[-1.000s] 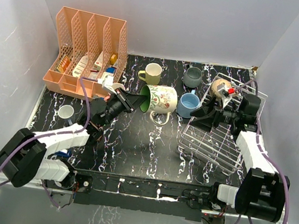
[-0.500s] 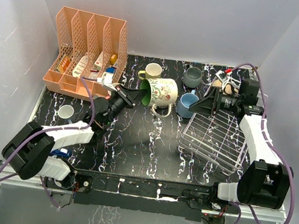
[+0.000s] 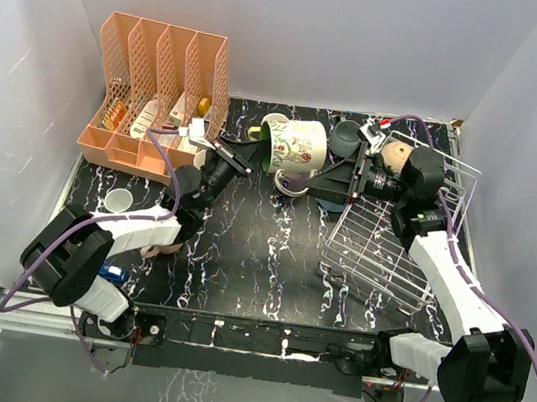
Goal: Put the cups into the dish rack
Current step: Turn the cup upside down in the dish rack.
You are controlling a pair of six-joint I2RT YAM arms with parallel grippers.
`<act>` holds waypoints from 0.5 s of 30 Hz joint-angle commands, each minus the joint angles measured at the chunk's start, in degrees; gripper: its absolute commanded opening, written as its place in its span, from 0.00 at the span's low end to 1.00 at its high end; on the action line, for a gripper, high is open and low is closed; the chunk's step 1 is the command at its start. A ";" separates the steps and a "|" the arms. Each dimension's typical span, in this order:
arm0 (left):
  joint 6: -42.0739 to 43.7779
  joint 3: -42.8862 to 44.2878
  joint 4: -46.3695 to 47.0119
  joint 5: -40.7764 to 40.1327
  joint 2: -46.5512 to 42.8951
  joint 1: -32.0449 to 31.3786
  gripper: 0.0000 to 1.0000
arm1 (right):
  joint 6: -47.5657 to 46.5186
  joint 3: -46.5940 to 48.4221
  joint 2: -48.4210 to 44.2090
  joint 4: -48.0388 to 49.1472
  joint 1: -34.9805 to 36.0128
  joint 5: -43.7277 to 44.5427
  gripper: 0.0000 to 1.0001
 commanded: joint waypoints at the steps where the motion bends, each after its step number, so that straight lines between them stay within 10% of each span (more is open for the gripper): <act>1: -3.53 5.17 14.48 -2.96 -0.13 -1.18 0.00 | 11.71 -1.25 1.39 12.38 4.46 7.79 0.92; 15: -3.82 8.03 21.12 -5.29 5.61 -4.61 0.00 | 23.24 -3.78 2.78 27.02 6.53 17.12 0.89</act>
